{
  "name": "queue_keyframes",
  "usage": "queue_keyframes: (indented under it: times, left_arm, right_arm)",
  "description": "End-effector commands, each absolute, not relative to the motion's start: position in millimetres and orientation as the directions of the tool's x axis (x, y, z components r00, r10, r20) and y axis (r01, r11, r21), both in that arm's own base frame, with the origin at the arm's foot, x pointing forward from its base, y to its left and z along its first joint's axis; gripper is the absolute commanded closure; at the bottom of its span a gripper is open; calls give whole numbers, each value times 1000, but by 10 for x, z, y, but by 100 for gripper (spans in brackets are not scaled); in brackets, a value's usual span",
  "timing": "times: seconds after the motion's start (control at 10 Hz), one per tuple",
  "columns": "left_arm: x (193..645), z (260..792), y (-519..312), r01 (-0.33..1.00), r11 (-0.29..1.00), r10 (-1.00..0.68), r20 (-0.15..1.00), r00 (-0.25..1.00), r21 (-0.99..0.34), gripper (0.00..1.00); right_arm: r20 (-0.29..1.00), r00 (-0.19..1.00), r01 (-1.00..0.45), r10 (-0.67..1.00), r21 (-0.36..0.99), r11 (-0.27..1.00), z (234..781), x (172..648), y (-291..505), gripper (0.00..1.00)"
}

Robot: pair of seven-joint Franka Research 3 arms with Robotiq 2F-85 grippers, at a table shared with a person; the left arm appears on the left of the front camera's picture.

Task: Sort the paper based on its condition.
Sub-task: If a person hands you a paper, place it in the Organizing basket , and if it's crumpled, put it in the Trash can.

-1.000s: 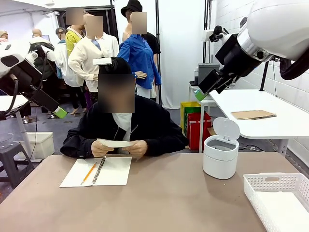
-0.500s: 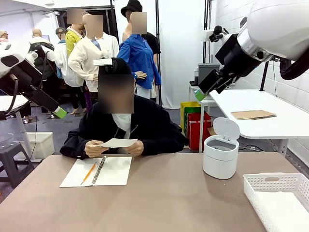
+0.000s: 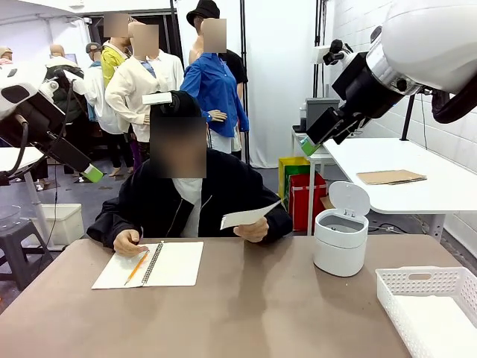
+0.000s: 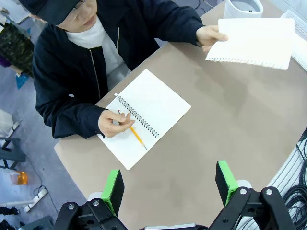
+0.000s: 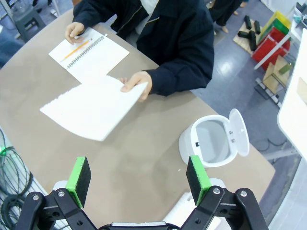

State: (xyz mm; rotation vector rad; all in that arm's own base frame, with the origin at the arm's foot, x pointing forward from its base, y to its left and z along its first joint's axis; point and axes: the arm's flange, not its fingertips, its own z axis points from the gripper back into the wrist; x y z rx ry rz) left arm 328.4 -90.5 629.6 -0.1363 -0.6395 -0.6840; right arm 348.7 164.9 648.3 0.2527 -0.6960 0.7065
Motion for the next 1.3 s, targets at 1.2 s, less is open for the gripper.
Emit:
queue_keyframes:
  times: [1.2]
  left_arm:
    - [3281, 6303, -897, 624, 777, -544, 592, 594, 88, 0]
  right_arm:
    - [431, 830, -512, 354, 337, 790, 6232, 4044, 1592, 0]
